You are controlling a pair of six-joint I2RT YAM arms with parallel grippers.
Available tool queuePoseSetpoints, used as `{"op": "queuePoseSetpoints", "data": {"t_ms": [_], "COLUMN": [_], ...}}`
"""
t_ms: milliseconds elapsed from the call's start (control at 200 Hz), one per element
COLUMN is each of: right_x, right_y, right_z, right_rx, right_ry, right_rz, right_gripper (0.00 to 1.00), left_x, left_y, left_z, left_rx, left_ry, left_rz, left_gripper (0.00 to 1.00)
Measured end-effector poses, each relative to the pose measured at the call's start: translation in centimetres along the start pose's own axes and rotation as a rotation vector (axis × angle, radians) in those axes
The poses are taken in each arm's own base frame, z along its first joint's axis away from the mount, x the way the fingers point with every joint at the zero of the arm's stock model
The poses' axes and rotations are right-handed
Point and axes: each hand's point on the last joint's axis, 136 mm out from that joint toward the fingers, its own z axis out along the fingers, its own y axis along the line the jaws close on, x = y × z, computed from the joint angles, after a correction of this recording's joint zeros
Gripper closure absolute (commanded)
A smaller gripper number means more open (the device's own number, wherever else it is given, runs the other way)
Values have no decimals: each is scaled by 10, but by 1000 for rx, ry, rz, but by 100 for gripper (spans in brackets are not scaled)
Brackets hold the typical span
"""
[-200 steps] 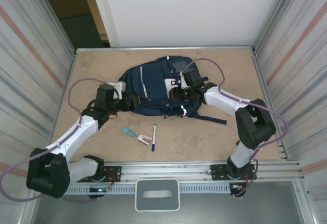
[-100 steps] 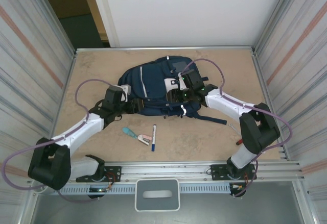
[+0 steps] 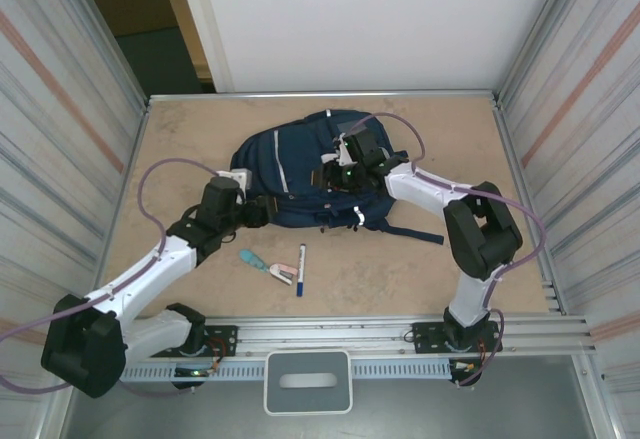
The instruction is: Pack books, pencil case, and school supplies into a backpack
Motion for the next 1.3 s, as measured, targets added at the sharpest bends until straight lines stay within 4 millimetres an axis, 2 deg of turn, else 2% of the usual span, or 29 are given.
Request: {"op": "queuePoseSetpoints", "data": {"t_ms": [70,195,271,491,771,947,1102,1302], "right_x": [-3,-5,-8,-20,-29,-29,-30,-31], "right_y": [1,1,1,15,33,39,40,42], "right_z": [4,10,11,7,-7,-8,-8,-9], "right_rx": [-6,-28,-52,-136,-204,-223,-230,-239], "right_ry": [-2,1,3,-28,-70,-71,-72,-73], "right_rz": [18,75,112,219,311,346,365,368], "right_gripper": [59,90,100,100,100,100,100,100], "left_x": [1,5,8,6,-18,-31,-36,-41], "left_y": [-2,-12,-21,-44,-53,-49,-51,-40], "left_z": [0,0,-2,-15,-14,-3,10,27], "left_rx": [4,20,41,103,28,-82,-171,-295], "left_ry": [2,8,10,-21,-54,-54,-36,-18], "left_rz": [10,49,76,118,142,191,271,357], "left_gripper": [27,29,31,33,21,12,10,9]}}
